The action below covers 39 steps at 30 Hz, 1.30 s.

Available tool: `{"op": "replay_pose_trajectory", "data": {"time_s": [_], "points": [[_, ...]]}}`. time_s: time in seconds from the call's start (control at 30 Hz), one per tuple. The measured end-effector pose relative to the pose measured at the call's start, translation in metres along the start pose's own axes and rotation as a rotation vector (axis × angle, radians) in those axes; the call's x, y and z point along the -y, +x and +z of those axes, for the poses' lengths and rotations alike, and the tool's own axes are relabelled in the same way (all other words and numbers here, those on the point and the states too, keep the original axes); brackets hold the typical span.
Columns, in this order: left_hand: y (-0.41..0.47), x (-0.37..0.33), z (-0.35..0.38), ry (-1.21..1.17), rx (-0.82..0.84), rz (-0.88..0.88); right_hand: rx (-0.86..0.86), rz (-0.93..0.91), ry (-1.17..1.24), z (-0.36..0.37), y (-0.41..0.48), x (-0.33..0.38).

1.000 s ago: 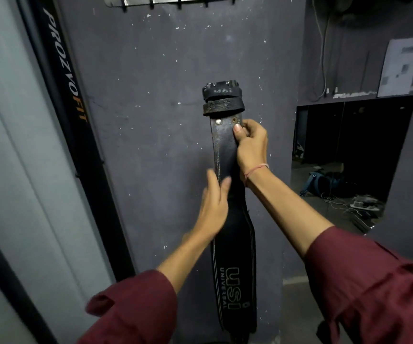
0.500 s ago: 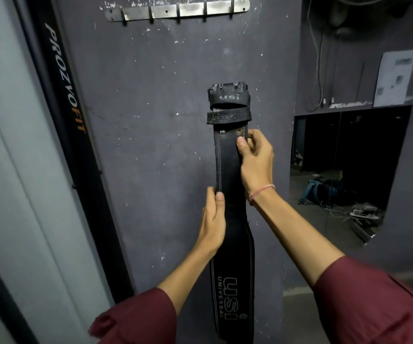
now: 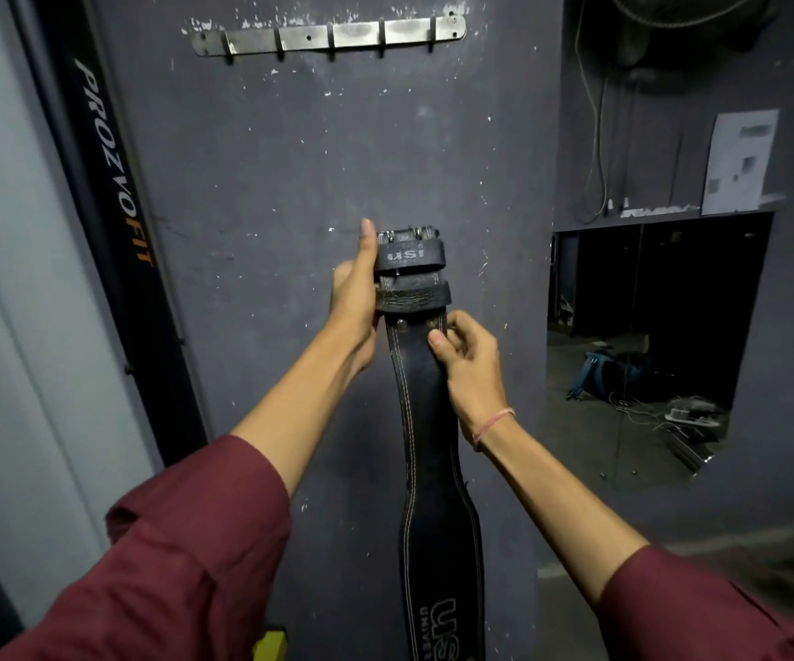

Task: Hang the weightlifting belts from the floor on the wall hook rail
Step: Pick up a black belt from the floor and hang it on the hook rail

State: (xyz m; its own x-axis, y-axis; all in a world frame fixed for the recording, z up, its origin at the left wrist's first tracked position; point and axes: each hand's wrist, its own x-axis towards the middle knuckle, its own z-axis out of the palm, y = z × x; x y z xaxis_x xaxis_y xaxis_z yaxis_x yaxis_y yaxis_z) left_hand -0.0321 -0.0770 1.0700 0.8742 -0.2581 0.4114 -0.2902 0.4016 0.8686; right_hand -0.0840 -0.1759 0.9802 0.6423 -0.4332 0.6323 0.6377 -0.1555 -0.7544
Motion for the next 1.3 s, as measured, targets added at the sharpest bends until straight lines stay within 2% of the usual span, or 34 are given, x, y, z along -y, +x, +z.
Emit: {"op": "replay_pose_trajectory", "data": {"time_s": [0.13, 0.27, 0.37, 0.43, 0.6, 0.7, 0.83, 0.93, 1.03, 1.17, 1.3], "points": [[0.008, 0.005, 0.005, 0.019, -0.107, 0.071, 0.069, 0.039, 0.050, 0.000, -0.013, -0.012], [0.007, 0.022, -0.002, 0.059, -0.215, 0.180, 0.196, 0.235, 0.112, -0.017, -0.045, -0.042], [0.008, 0.028, -0.010, 0.087, -0.229, 0.209, 0.315, 0.407, 0.021, -0.033, -0.076, -0.071], [0.007, 0.032, -0.013, 0.095, -0.207, 0.233, 0.329, 0.422, -0.006, -0.033, -0.077, -0.072], [0.001, 0.037, -0.006, 0.135, -0.133, 0.354, 0.105, 0.202, 0.100, -0.006, -0.022, -0.010], [0.000, 0.038, -0.005, 0.147, -0.130, 0.371, 0.060, 0.066, 0.119, 0.013, 0.003, 0.025], [0.000, 0.039, -0.011, 0.186, -0.125, 0.392, 0.006, 0.036, 0.159, 0.025, 0.016, 0.037], [0.003, 0.038, -0.019, 0.177, -0.096, 0.438, -0.016, 0.020, 0.072, 0.034, 0.020, 0.033], [0.005, 0.037, -0.026, 0.096, -0.110, 0.455, -0.050, -0.091, -0.138, 0.048, 0.023, 0.026], [0.015, 0.040, -0.039, 0.082, -0.176, 0.344, -0.119, -0.135, -0.293, 0.059, 0.030, 0.010], [0.021, 0.040, -0.055, 0.298, -0.204, 0.364, -0.155, -0.129, -0.282, 0.068, 0.028, -0.001]]}}
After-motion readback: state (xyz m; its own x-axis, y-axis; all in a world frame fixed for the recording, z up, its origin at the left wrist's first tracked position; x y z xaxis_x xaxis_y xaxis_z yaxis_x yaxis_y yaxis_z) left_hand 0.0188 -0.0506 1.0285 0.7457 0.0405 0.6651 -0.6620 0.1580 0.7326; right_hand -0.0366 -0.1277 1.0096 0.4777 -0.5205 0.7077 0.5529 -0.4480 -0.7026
